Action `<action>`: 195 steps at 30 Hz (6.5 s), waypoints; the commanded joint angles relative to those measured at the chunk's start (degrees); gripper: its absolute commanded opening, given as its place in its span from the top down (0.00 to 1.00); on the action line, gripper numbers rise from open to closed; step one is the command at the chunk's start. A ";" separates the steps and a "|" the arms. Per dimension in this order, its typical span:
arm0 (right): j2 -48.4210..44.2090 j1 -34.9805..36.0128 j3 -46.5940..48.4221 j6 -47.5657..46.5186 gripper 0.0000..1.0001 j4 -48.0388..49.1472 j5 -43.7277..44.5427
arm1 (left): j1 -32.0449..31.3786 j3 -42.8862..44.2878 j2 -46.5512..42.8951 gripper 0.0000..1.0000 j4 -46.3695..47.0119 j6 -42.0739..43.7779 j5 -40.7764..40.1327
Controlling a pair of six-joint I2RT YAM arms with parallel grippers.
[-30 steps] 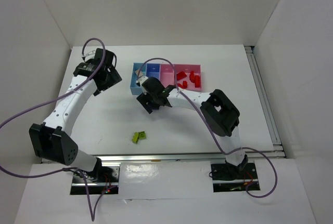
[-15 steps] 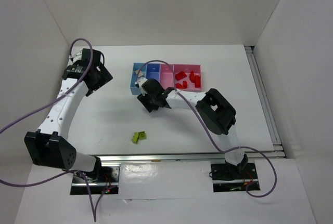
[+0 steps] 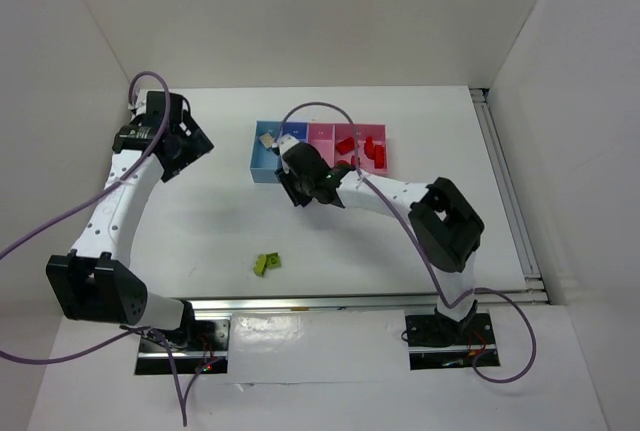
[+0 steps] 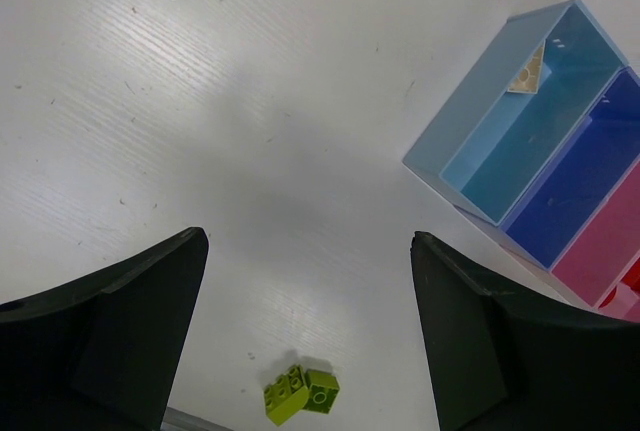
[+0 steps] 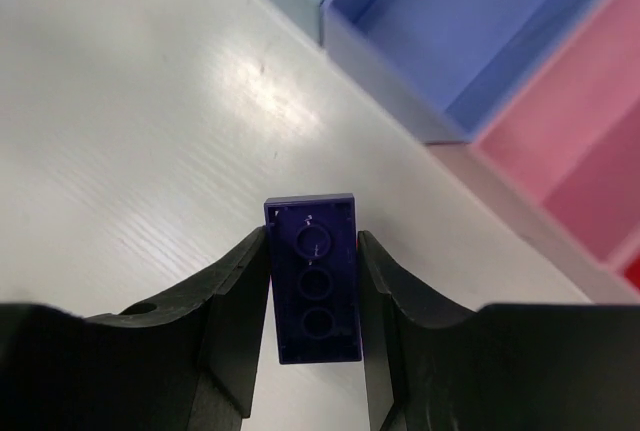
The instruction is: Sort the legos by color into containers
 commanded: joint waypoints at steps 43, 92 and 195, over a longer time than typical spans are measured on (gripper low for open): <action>-13.88 15.50 -5.57 18.09 0.16 -10.03 7.59 | -0.27 -5.67 -9.41 0.06 0.52 10.56 9.20; 2.99 19.47 -1.88 19.06 0.55 -7.38 10.65 | -0.27 -6.72 -9.50 0.06 0.52 10.47 7.62; 5.45 24.04 -3.55 6.84 0.36 10.80 9.25 | 2.63 -5.84 -8.35 0.06 -3.62 11.35 6.30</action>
